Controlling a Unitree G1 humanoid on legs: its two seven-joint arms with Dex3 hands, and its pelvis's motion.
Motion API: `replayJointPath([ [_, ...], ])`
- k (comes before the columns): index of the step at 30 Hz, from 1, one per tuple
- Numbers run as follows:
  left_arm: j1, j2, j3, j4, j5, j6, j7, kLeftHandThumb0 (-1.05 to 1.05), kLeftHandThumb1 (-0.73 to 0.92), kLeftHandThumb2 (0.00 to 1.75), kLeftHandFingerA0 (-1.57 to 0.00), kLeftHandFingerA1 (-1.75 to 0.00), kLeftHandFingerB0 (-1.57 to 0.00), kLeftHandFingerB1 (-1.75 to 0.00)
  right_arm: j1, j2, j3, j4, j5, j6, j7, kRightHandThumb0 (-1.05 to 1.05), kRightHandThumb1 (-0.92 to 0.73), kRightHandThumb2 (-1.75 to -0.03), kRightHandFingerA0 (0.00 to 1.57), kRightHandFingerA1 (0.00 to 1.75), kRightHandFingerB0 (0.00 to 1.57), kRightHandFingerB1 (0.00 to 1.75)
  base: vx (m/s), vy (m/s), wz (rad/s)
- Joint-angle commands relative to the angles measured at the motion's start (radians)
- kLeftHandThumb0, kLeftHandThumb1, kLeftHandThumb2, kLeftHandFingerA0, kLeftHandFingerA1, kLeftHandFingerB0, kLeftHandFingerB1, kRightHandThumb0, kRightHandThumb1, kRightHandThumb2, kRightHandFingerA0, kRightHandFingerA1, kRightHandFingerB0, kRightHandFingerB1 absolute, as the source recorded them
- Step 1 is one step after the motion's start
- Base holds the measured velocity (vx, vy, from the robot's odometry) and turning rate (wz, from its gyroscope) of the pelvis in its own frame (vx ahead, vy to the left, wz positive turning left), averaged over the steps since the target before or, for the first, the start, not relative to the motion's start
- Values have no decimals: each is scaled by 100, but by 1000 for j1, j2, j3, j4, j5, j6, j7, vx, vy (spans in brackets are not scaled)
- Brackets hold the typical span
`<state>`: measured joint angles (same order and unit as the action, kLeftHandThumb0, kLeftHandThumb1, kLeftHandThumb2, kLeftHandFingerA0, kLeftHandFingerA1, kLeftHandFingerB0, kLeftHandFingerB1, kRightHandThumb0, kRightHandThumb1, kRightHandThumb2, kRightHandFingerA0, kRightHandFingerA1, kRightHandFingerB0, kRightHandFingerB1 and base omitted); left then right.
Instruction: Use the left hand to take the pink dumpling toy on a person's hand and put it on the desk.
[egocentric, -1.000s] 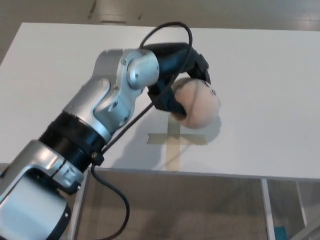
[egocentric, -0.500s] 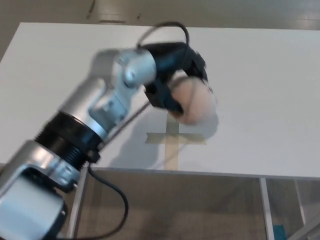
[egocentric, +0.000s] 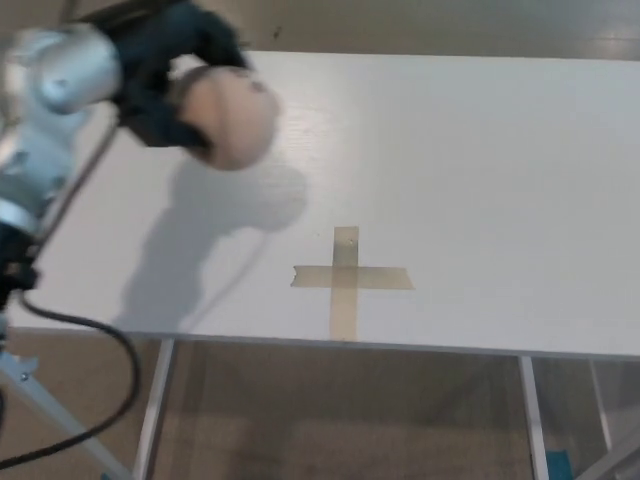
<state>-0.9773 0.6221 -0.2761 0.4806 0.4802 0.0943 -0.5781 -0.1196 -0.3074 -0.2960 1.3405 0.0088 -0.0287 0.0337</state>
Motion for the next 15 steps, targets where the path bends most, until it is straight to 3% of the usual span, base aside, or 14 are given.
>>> replayJointPath([
  [1,96,95,74,39,-51,-85,11,-17,77,63,-91,-111,-86,-75,30,-9,19,1,-11,-7,6,-36,-61,-57,76,48,58,42,0,0,0],
  [8,154,112,63,119,-21,-142,63,-14,78,63,-85,-108,-87,-73,34,-6,23,1,-6,-9,0,-38,-62,-57,77,48,58,42,0,0,0],
  [10,162,103,50,171,-14,-153,75,-14,78,63,-86,-96,-89,-59,30,-5,17,1,2,-4,-3,-38,-62,-57,77,48,57,42,0,0,0],
  [15,178,90,21,227,11,-181,115,-17,78,63,-88,-99,-89,-58,29,-3,7,1,12,-2,-2,-36,-63,-57,76,48,58,42,0,0,0],
])
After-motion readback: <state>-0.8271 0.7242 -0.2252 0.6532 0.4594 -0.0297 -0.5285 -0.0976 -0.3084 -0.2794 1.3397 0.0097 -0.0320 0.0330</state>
